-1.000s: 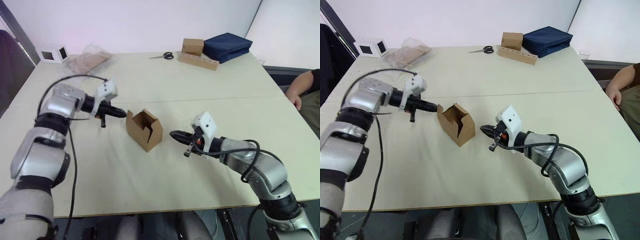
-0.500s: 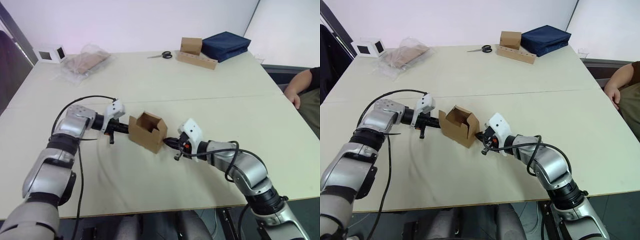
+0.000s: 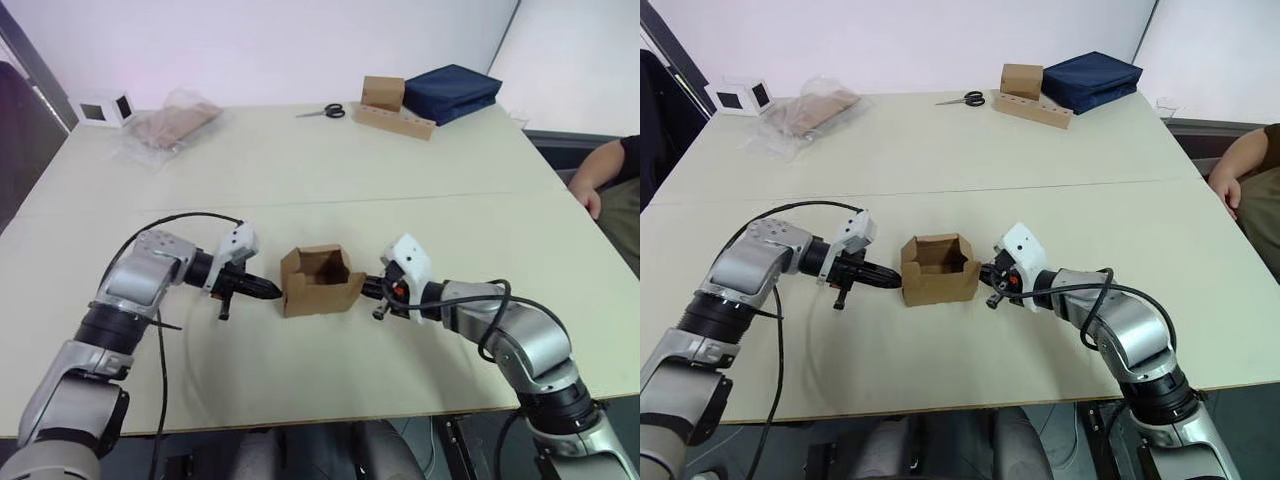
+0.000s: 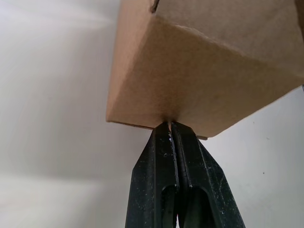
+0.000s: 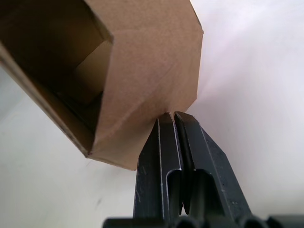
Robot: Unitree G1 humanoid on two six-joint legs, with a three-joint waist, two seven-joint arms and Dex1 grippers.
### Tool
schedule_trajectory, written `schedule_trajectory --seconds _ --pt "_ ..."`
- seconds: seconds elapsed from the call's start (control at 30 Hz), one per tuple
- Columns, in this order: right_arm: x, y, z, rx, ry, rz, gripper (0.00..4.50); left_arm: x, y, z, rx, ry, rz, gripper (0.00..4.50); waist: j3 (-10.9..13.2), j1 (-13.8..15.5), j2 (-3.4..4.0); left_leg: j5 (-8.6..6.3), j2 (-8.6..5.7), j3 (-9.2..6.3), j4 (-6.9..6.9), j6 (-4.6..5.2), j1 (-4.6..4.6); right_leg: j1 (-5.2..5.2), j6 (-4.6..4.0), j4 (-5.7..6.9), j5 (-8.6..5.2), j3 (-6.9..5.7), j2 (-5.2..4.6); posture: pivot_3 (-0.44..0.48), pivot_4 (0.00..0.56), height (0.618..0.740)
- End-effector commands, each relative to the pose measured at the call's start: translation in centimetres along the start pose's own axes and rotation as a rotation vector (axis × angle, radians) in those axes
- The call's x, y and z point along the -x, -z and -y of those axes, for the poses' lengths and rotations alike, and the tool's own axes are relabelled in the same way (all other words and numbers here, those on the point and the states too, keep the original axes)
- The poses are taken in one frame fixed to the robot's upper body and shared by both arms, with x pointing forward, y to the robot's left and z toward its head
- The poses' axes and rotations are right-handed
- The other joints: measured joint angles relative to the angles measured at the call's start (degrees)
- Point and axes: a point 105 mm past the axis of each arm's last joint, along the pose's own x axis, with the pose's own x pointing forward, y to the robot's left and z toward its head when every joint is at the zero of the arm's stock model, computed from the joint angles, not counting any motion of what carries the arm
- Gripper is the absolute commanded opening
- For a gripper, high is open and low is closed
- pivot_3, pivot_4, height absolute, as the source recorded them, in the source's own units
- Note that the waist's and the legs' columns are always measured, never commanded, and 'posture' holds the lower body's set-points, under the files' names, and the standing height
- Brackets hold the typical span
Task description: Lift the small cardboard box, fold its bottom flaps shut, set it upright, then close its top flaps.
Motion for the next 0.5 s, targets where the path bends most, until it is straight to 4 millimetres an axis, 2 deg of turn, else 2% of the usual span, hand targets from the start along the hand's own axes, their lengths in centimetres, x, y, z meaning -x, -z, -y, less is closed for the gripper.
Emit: schedule_trajectory --seconds 0.03,0.27,0.43,0.5 --pt "-0.2 -1.2 -1.7 0.036 -0.073 0.039 0.00 0.1 -0.9 0.1 -0.043 -0.019 0.023 0.01 0.0 0.0 0.00 0.00 0.00 0.00 0.00 0.00 0.00 0.00 0.00 0.01 0.00 0.00 0.00 0.000 0.150 0.740" --pt "0.3 -1.0 -0.2 0.087 -0.009 0.019 0.00 1.2 0.6 -0.5 -0.056 -0.081 -0.027 0.01 0.0 0.1 -0.01 0.01 0.00 0.01 0.02 0.00 0.00 0.00 0.00 0.01 0.00 0.00 -0.02 0.000 0.150 0.740" --pt "1.0 -0.8 1.3 0.084 0.027 0.018 0.00 2.6 0.4 -0.6 -0.057 -0.121 -0.009 0.01 0.0 0.1 -0.01 0.01 0.00 0.02 0.02 0.00 0.00 0.00 0.00 0.01 0.00 0.00 -0.02 0.000 0.150 0.740" --pt "1.5 -1.3 1.8 0.097 0.033 0.038 0.00 3.4 -0.2 -0.3 -0.059 -0.132 0.020 0.01 0.0 0.1 -0.01 0.01 0.00 0.02 0.02 0.00 -0.01 0.00 0.00 0.01 0.00 0.00 -0.02 0.000 0.150 0.740"
